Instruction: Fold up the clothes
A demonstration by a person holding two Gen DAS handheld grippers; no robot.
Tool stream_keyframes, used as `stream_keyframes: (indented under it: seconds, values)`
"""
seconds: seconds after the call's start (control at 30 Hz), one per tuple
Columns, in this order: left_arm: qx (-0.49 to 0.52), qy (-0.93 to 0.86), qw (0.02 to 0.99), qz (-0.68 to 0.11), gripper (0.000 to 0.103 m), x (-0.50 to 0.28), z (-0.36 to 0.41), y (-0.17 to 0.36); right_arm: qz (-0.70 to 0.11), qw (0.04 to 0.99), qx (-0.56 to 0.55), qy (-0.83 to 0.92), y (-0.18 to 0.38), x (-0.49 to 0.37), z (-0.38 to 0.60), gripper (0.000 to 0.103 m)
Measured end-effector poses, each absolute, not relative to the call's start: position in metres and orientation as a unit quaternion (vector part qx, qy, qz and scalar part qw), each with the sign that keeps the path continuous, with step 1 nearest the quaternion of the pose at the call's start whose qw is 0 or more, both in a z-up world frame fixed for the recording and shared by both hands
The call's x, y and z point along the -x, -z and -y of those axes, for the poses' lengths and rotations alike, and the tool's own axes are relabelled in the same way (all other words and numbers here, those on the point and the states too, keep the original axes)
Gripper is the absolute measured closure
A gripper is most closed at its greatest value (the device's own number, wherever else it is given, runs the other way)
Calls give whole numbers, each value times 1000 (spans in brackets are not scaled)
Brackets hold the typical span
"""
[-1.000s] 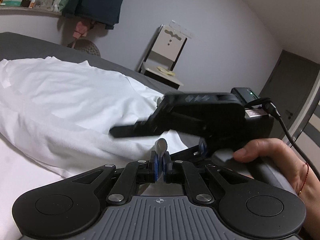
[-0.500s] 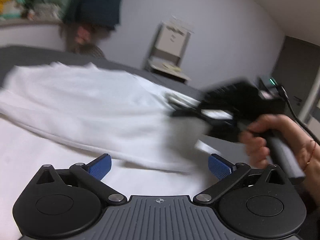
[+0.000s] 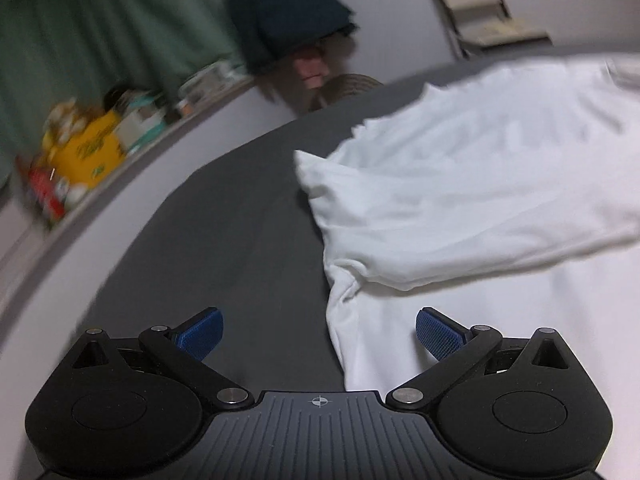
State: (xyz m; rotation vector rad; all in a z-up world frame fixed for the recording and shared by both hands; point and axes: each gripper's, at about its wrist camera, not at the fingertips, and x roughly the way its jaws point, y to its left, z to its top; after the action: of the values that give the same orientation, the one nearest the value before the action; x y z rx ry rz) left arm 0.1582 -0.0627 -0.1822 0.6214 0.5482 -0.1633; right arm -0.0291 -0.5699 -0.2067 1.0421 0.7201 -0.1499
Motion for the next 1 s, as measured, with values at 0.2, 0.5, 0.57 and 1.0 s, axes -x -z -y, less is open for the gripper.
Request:
stream_keyframes:
  seconds: [0.2,0.5,0.57,1.0]
  values:
    - [-357,84,904,-219,0,-173,84,182,-349,798,-489,55,198,41,568,40]
    - [-367,58,903,-216,0,-192,76,188,-374,776,-508,7,208,59,548,38]
    - [-353,55,907,-223,0,-195,71,188,-379,773,-509,-3,210,63,543,41]
    - [-302,19,916,-262,0,-213,42,184,-355,772,-522,-73,192,93,528,96]
